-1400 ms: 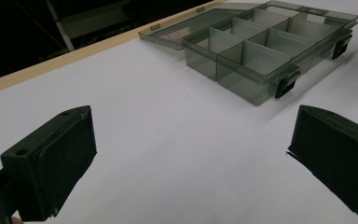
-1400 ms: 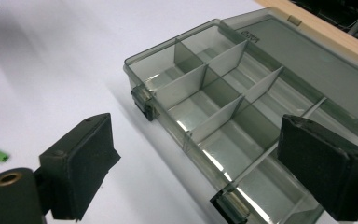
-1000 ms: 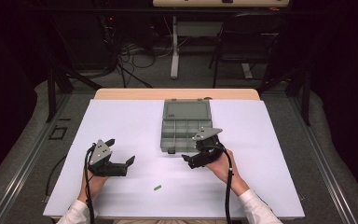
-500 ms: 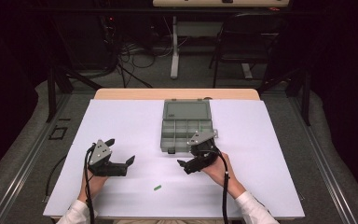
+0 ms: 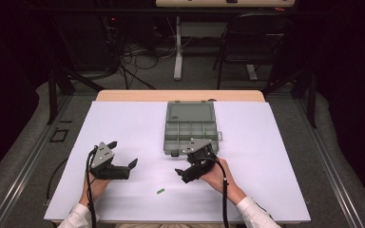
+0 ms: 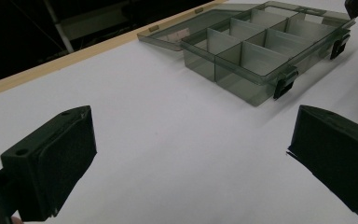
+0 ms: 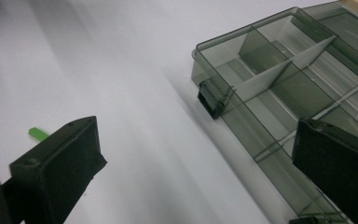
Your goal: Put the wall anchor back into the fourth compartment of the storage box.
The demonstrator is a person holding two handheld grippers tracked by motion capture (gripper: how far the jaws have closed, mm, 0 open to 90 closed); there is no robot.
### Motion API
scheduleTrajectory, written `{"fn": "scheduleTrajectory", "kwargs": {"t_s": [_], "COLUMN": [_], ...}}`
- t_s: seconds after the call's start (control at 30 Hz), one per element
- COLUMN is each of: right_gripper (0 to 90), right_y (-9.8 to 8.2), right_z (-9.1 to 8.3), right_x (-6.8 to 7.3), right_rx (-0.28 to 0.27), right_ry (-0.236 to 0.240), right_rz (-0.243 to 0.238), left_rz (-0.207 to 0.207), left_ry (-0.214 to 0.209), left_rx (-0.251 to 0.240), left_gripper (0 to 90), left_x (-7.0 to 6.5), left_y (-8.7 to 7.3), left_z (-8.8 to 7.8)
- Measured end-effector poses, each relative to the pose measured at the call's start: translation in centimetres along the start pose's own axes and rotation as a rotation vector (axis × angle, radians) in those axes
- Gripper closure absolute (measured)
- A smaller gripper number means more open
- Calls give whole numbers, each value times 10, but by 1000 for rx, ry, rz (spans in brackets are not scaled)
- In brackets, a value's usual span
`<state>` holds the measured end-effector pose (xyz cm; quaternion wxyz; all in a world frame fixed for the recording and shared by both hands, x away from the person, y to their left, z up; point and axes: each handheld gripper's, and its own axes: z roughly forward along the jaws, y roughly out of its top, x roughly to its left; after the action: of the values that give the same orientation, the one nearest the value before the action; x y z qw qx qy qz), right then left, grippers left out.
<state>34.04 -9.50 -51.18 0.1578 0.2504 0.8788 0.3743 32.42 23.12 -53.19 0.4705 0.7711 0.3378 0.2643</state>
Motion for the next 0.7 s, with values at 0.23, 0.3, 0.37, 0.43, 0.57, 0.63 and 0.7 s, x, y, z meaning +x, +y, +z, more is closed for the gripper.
{"fn": "scheduleTrajectory", "kwargs": {"t_s": [0.23,0.3,0.37,0.43,0.57,0.63,0.7], "right_gripper": [1,0,0,0,0,0,0], "right_y": [2,2,2,2,3,4,5], "right_z": [3,3,5,5,6,7,8], "right_x": [7,9,9,10,13,14,16], "right_rx": [-5,2,-4,-1,1,0,0], "right_ry": [23,30,36,37,47,50,56], "right_rz": [-8,-6,-9,-11,-14,-16,-18], "left_rz": [-1,-1,-1,-4,-8,-8,-8], "left_ry": [0,-1,-2,-5,-11,-14,-14], "left_rx": [0,1,-1,-2,-2,-1,1], "left_gripper": [0,0,0,0,0,0,0], "left_x": [0,0,0,0,0,0,0], "left_y": [0,0,0,0,0,0,0], "left_z": [0,0,1,1,1,1,1]}}
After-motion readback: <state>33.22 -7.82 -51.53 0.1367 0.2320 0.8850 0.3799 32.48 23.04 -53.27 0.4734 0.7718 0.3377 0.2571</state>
